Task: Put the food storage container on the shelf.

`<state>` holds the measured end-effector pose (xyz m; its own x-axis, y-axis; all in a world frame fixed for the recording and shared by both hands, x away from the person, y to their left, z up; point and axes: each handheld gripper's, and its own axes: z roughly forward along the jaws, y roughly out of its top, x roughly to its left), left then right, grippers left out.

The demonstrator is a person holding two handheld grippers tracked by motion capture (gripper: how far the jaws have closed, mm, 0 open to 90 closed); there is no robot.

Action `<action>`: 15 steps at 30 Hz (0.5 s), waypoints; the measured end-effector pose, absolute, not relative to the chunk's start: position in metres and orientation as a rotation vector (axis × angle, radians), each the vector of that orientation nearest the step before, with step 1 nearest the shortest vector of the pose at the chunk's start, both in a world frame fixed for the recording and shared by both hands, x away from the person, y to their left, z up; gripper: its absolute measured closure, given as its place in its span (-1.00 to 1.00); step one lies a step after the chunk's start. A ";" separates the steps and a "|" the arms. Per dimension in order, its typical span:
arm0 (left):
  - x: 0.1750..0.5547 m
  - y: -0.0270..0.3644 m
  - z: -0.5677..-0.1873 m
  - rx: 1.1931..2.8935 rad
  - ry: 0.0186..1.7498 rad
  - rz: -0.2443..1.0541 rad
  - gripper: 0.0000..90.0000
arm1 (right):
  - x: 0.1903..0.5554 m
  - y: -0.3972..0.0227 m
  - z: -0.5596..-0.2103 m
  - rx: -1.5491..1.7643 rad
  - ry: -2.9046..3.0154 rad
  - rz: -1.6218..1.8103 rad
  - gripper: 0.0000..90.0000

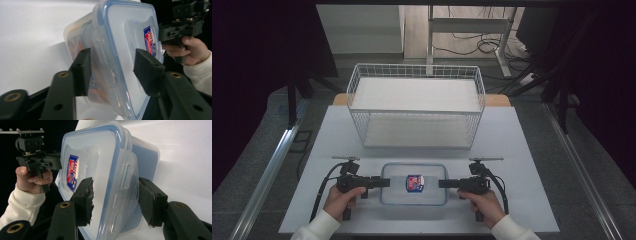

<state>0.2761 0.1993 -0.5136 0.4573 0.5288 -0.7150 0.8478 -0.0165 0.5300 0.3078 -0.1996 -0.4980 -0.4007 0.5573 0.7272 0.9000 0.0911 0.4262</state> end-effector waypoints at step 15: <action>0.273 0.196 -0.504 1.695 1.208 -0.331 0.15 | 0.304 -0.199 -0.493 -1.437 -2.005 -1.272 0.11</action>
